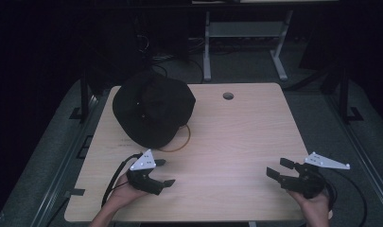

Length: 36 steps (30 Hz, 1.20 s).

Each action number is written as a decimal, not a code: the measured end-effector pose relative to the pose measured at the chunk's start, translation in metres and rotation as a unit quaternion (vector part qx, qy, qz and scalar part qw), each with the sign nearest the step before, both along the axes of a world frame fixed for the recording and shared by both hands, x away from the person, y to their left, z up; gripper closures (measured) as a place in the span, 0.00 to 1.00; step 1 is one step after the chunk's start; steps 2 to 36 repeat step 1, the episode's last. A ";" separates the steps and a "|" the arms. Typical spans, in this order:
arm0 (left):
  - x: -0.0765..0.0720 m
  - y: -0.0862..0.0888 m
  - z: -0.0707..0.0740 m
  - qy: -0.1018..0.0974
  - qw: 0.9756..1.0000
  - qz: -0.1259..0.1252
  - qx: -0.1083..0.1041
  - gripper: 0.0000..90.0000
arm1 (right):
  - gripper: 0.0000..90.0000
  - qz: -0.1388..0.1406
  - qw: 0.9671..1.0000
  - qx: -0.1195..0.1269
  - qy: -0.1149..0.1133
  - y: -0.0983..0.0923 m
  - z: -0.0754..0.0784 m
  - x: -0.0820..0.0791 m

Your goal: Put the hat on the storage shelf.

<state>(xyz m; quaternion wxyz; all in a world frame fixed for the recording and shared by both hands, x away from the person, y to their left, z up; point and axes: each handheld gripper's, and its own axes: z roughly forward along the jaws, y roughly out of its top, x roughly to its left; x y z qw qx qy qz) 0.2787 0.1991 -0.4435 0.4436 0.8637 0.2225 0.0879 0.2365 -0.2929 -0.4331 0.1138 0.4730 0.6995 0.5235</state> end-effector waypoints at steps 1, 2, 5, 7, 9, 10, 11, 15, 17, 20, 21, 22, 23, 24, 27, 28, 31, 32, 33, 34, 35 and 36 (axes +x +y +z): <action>0.000 0.000 0.000 0.000 1.000 0.000 0.000 0.22 | 0.20 -0.001 1.000 0.001 -0.005 0.001 -0.001 -0.006; 0.000 0.000 0.000 0.000 1.000 0.000 0.000 0.22 | 0.20 -0.001 1.000 0.001 -0.005 0.001 -0.001 -0.006; 0.000 0.000 0.000 0.000 1.000 0.000 0.000 0.22 | 0.20 -0.001 1.000 0.001 -0.005 0.001 -0.001 -0.006; 0.000 0.000 0.000 0.000 1.000 0.000 0.000 0.22 | 0.20 -0.001 1.000 0.001 -0.005 0.001 -0.001 -0.006; 0.000 0.000 0.000 0.000 1.000 0.000 0.000 0.22 | 0.20 -0.001 1.000 0.001 -0.005 0.001 -0.001 -0.006; 0.000 0.000 0.000 0.000 1.000 0.000 0.000 0.22 | 0.20 -0.001 1.000 0.001 -0.005 0.001 -0.001 -0.006; 0.000 0.000 0.000 0.000 1.000 0.000 0.000 0.22 | 0.20 -0.001 1.000 0.001 -0.005 0.001 -0.001 -0.006; 0.000 0.000 0.000 0.000 1.000 0.000 0.000 0.22 | 0.20 -0.001 1.000 0.001 -0.005 0.001 -0.001 -0.006; 0.000 0.000 0.000 0.000 1.000 0.000 0.000 0.22 | 0.20 -0.001 1.000 0.001 -0.005 0.001 -0.001 -0.006; 0.000 0.000 0.000 0.000 1.000 0.000 0.000 0.22 | 0.20 -0.001 1.000 0.001 -0.005 0.001 -0.001 -0.006; 0.000 0.000 0.000 0.000 1.000 0.000 0.000 0.22 | 0.20 -0.001 1.000 0.001 -0.005 0.001 -0.001 -0.006; 0.000 0.000 0.000 0.000 1.000 0.000 0.000 0.22 | 0.20 -0.001 1.000 0.001 -0.005 0.001 -0.001 -0.006; 0.000 0.000 0.000 0.000 1.000 0.000 0.000 0.22 | 0.20 -0.001 1.000 0.001 -0.005 0.001 -0.001 -0.006; 0.000 0.000 0.000 0.000 1.000 0.000 0.000 0.22 | 0.20 -0.001 1.000 0.001 -0.005 0.001 -0.001 -0.006; 0.000 0.000 0.000 0.000 1.000 0.000 0.000 0.22 | 0.20 -0.001 1.000 0.001 -0.005 0.001 -0.001 -0.006; 0.000 0.000 0.000 0.000 1.000 0.000 0.000 0.22 | 0.20 -0.001 1.000 0.001 -0.005 0.001 -0.001 -0.006; 0.000 0.000 0.000 0.000 1.000 0.000 0.000 0.22 | 0.20 -0.001 1.000 0.001 -0.005 0.001 -0.001 -0.006; 0.000 0.000 0.000 0.000 1.000 0.000 0.000 0.22 | 0.20 -0.001 1.000 0.001 -0.005 0.001 -0.001 -0.006; 0.000 0.000 0.000 0.000 1.000 0.000 0.000 0.22 | 0.20 -0.001 1.000 0.001 -0.005 0.001 -0.001 -0.006; 0.000 0.000 0.000 0.000 1.000 0.000 0.000 0.22 | 0.20 -0.001 1.000 0.001 -0.005 0.001 -0.001 -0.006; 0.000 0.000 0.000 0.000 1.000 0.000 0.000 0.22 | 0.20 -0.001 1.000 0.001 -0.005 0.001 -0.001 -0.006; 0.000 0.000 0.000 0.000 1.000 0.000 0.000 0.22 | 0.20 -0.001 1.000 0.001 -0.005 0.001 -0.001 -0.006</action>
